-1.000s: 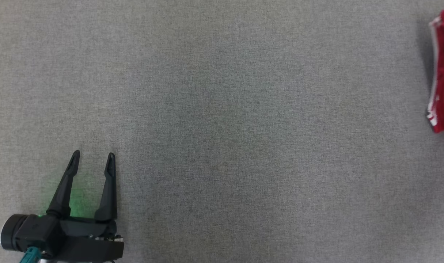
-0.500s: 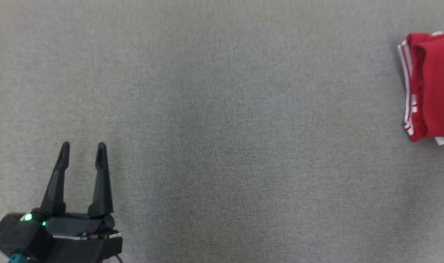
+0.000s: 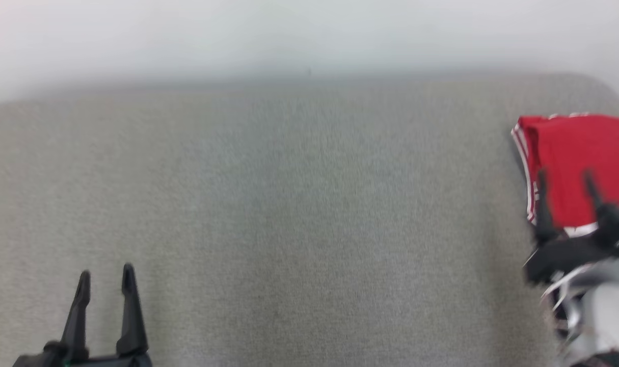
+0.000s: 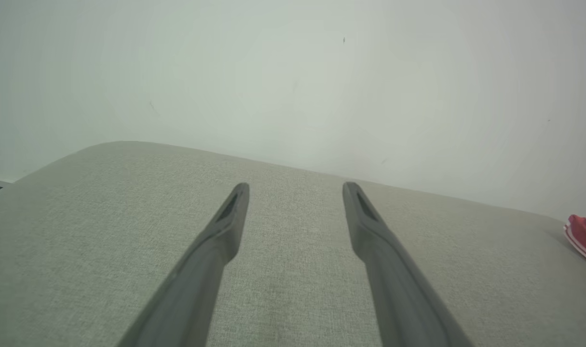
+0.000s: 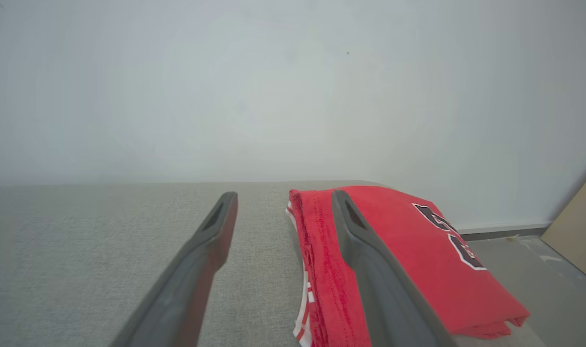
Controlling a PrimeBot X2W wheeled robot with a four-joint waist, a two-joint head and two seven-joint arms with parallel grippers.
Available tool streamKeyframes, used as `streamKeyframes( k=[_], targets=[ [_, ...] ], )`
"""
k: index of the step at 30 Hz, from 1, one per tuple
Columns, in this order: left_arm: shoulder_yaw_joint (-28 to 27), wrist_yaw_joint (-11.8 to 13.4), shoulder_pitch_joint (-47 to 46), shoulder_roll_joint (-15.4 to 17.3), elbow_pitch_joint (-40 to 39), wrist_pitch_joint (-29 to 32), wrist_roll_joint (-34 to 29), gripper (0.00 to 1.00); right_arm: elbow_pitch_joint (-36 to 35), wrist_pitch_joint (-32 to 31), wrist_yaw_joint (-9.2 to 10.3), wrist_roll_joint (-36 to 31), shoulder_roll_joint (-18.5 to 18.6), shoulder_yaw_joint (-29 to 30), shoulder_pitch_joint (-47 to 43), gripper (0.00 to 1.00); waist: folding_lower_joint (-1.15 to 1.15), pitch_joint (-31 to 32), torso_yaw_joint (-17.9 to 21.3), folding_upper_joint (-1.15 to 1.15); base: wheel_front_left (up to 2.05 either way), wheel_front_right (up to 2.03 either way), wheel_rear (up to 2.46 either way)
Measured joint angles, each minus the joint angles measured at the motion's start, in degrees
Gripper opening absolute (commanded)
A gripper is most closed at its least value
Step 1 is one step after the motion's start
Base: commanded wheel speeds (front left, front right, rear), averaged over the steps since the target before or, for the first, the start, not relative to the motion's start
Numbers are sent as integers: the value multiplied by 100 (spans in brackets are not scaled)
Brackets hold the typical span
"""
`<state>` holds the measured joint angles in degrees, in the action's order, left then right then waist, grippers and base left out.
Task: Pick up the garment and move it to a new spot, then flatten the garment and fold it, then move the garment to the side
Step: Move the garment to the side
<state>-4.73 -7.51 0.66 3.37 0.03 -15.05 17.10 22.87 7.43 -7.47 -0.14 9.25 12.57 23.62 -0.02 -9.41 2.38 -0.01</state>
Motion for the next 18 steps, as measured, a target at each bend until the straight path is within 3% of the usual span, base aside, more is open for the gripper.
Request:
streamKeyframes(
  k=[8,18],
  targets=[
    [-190,45,382,-41,79,0,9,100,-687,245,0,133,-570,-378,-1257,100,-1,695,-71,-1,0,0,0],
    [-74,69,572,-43,441,0,-152,100,-706,268,0,670,-635,-884,-1904,100,1,1123,-180,0,0,0,0]
  ],
)
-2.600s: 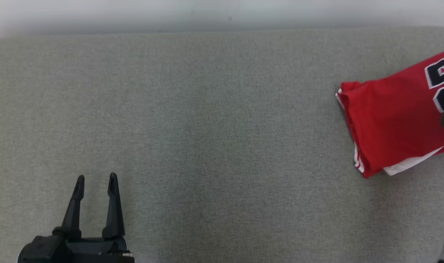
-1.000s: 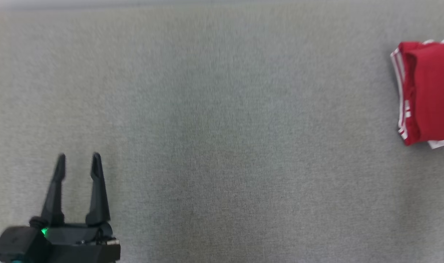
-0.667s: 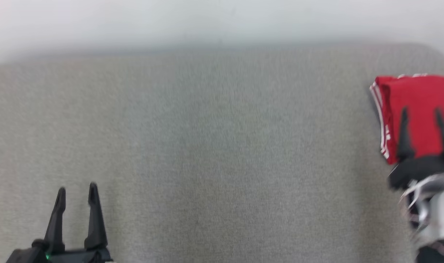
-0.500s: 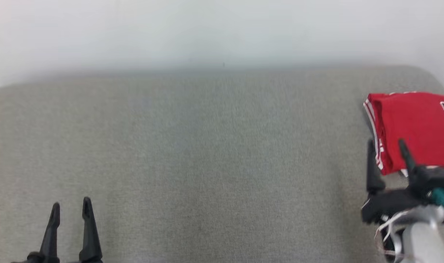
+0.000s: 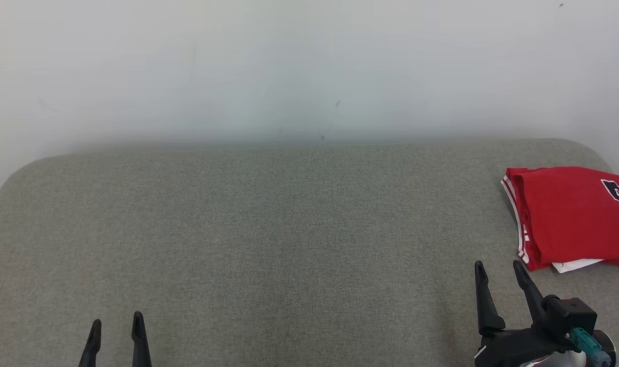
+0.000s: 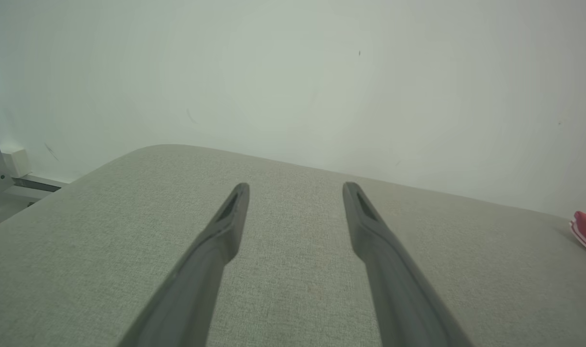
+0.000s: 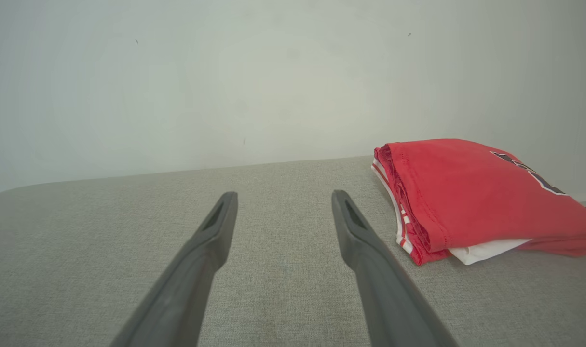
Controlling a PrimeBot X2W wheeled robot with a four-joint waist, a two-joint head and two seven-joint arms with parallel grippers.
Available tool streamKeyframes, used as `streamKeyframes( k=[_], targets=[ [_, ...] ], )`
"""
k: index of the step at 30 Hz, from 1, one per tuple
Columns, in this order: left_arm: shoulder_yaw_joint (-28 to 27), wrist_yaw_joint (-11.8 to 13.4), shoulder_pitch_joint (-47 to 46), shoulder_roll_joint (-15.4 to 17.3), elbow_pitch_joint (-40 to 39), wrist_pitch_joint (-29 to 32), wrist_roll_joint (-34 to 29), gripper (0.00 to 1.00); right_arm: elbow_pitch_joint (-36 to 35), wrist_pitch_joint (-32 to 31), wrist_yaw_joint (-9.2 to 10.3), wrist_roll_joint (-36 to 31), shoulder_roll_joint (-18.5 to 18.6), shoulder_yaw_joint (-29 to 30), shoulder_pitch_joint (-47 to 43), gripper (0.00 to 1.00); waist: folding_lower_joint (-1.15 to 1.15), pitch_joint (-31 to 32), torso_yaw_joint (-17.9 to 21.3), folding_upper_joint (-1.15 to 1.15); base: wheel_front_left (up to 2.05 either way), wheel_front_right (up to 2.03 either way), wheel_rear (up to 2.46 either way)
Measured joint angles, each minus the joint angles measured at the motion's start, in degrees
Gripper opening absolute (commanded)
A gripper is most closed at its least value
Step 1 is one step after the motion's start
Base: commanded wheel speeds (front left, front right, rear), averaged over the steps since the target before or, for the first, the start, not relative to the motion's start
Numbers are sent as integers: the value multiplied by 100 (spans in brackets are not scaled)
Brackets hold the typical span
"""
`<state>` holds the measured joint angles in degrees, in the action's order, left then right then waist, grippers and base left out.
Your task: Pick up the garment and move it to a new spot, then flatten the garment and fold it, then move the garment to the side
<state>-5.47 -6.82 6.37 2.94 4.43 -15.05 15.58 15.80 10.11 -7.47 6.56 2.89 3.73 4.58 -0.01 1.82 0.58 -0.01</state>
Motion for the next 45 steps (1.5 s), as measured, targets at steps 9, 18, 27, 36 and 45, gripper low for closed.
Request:
streamKeyframes(
  k=[9,18,27,36,45],
  targets=[
    [119,78,65,-1,33,0,-93,100,-59,-109,0,-91,-2,-146,-77,100,1,89,-29,0,0,0,0],
    [154,111,73,-1,26,0,-87,100,-79,-212,0,-88,-2,-153,-140,100,1,57,-28,1,0,0,0],
    [213,125,79,-1,26,0,-79,100,-127,-250,0,-89,-2,-111,-191,100,1,71,-65,1,0,0,0],
    [311,127,133,-3,65,1,20,0,-144,-254,0,-98,-3,-90,-217,0,1,65,-110,1,0,0,0],
    [310,125,171,-42,439,162,391,0,210,-393,0,309,-30,-30,-341,0,1,54,-110,1,0,0,0]
  ],
)
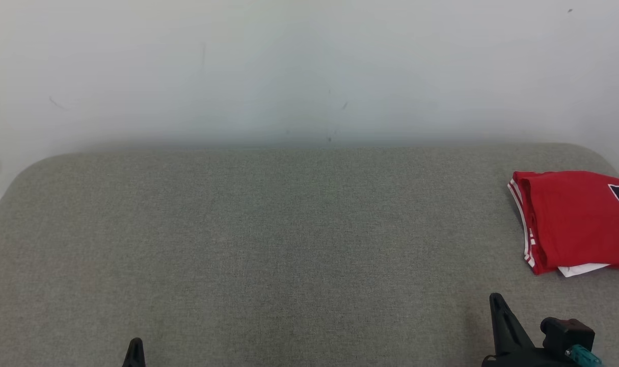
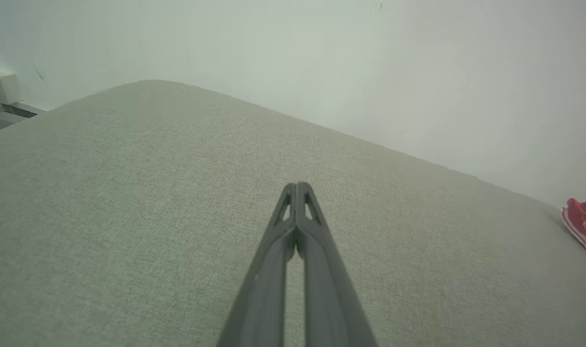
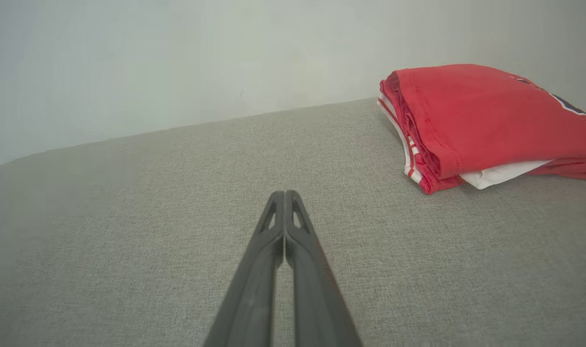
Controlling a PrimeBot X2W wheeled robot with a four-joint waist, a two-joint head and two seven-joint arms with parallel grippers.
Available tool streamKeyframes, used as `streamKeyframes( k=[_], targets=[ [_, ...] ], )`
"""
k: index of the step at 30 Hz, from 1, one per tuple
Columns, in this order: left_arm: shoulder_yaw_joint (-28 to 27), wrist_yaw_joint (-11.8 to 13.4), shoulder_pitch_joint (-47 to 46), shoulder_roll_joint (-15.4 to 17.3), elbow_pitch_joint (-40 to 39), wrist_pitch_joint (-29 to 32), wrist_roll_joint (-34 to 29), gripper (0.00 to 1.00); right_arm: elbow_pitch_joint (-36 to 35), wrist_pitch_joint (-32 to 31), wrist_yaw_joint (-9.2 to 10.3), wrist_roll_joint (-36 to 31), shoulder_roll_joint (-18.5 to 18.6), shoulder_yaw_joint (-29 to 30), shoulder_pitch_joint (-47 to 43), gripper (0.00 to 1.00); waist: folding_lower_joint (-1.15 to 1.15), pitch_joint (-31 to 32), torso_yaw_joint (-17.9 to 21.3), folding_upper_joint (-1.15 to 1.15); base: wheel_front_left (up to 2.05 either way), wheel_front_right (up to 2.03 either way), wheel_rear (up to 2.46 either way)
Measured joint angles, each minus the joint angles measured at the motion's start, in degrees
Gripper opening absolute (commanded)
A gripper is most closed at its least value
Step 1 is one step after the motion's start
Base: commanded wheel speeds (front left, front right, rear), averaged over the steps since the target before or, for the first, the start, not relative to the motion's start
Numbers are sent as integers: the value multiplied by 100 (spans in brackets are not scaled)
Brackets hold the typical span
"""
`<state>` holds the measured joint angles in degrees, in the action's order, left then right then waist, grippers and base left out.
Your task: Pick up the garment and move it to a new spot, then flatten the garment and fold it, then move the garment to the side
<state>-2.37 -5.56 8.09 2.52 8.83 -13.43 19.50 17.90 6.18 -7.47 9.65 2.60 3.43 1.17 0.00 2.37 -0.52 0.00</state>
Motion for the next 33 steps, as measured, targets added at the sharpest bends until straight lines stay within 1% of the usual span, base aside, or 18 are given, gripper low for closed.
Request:
streamKeyframes(
  k=[4,16,33],
  targets=[
    [-21,-4,-92,0,85,142,523,0,7,-80,0,578,0,20,13,0,0,-12,2,0,0,0,0],
    [-88,-45,-399,0,227,426,1614,0,10,-267,0,1836,1,59,151,0,0,-40,8,0,0,0,0],
    [-156,-56,-744,2,432,759,2844,0,58,-493,1,3245,2,135,366,0,0,-77,15,0,0,0,0]
  ],
)
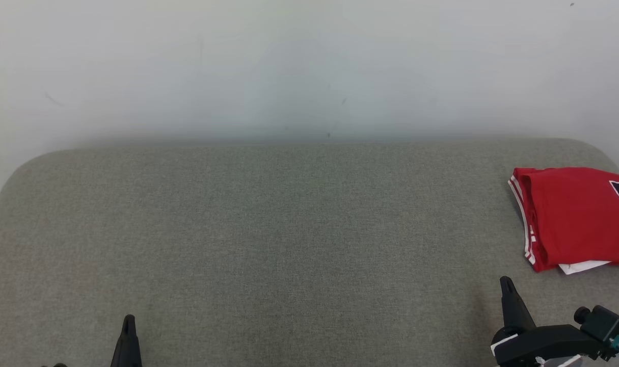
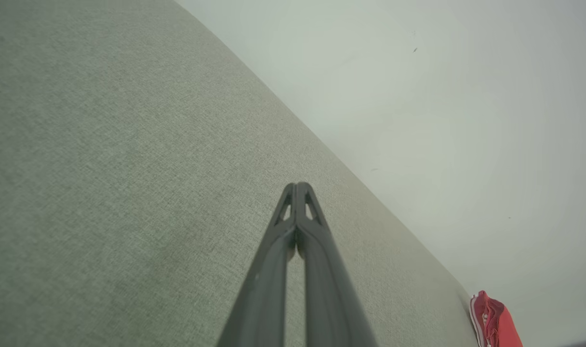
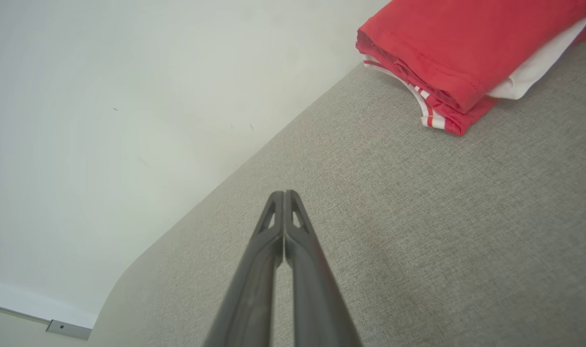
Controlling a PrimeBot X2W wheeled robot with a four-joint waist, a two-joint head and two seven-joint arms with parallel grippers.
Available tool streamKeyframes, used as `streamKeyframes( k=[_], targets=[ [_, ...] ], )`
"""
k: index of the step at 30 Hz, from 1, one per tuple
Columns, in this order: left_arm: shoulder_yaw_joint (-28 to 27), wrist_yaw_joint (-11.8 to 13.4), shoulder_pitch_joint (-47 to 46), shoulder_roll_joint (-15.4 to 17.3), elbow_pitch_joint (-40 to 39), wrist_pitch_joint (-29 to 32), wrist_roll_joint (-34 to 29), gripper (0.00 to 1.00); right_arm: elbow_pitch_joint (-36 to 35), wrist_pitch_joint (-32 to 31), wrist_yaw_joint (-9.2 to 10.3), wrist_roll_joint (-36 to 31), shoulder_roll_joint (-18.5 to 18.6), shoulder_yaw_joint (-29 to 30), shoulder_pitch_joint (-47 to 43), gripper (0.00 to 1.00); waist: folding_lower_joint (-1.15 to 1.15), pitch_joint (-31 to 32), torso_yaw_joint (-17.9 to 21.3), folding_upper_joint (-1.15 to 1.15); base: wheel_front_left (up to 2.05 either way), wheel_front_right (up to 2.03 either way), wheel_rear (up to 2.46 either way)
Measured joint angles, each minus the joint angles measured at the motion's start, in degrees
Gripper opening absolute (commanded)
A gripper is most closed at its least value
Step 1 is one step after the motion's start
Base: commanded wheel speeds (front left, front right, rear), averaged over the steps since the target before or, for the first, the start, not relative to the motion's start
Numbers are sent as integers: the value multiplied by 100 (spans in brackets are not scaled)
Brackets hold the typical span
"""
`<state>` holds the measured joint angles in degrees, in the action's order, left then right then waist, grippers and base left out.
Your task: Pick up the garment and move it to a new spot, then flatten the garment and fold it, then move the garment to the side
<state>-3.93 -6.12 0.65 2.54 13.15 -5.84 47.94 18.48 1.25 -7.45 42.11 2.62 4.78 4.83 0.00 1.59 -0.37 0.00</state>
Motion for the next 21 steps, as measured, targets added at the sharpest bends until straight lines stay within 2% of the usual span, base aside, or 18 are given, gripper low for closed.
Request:
streamKeyframes(
  k=[21],
  targets=[
    [-73,-43,-359,4,225,376,1345,0,56,-258,0,1538,3,88,229,0,0,-49,9,0,0,0,0]
  ],
)
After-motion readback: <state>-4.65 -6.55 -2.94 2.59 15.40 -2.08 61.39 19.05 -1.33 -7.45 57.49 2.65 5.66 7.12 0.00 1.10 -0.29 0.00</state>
